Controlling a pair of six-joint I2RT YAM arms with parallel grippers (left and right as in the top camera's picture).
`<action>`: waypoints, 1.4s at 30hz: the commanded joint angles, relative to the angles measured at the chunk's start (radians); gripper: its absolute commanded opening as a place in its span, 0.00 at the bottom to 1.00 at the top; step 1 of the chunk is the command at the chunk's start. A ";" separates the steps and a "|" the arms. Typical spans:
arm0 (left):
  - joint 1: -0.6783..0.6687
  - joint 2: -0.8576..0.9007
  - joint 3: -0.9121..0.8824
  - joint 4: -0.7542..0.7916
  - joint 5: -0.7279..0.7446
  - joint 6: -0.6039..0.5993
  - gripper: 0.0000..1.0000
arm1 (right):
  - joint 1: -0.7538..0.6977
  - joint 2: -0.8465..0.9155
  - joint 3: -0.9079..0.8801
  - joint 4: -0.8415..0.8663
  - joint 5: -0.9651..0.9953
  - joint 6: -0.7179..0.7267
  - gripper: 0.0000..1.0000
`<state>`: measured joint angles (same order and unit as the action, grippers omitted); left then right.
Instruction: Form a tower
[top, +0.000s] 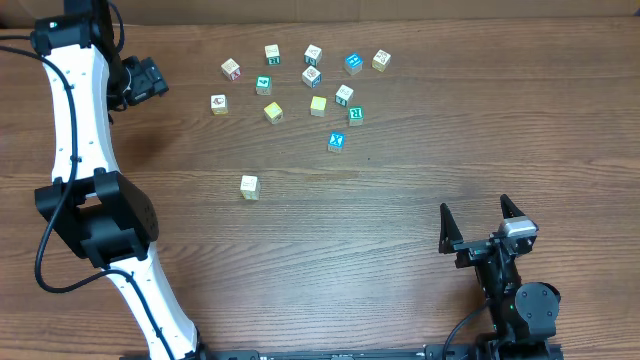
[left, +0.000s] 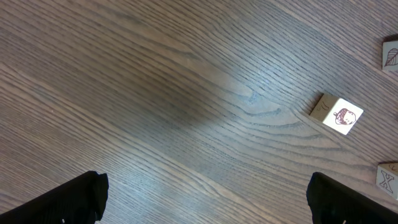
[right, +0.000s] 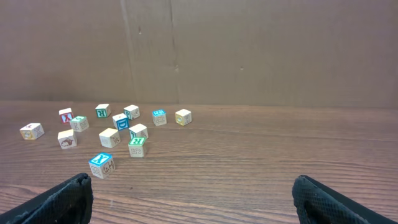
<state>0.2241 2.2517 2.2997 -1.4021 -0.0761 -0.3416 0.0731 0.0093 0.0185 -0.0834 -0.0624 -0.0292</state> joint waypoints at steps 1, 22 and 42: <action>-0.002 -0.006 0.012 0.000 -0.002 -0.010 1.00 | 0.006 -0.006 -0.011 0.003 0.009 -0.002 1.00; -0.002 -0.006 0.012 0.000 -0.002 -0.010 1.00 | 0.006 -0.006 0.170 -0.174 -0.090 0.251 1.00; -0.002 -0.006 0.012 0.000 -0.002 -0.010 1.00 | 0.006 0.661 1.209 -0.698 -0.100 0.265 1.00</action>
<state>0.2241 2.2517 2.2997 -1.4014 -0.0757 -0.3416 0.0731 0.5327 1.0348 -0.6994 -0.1577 0.2340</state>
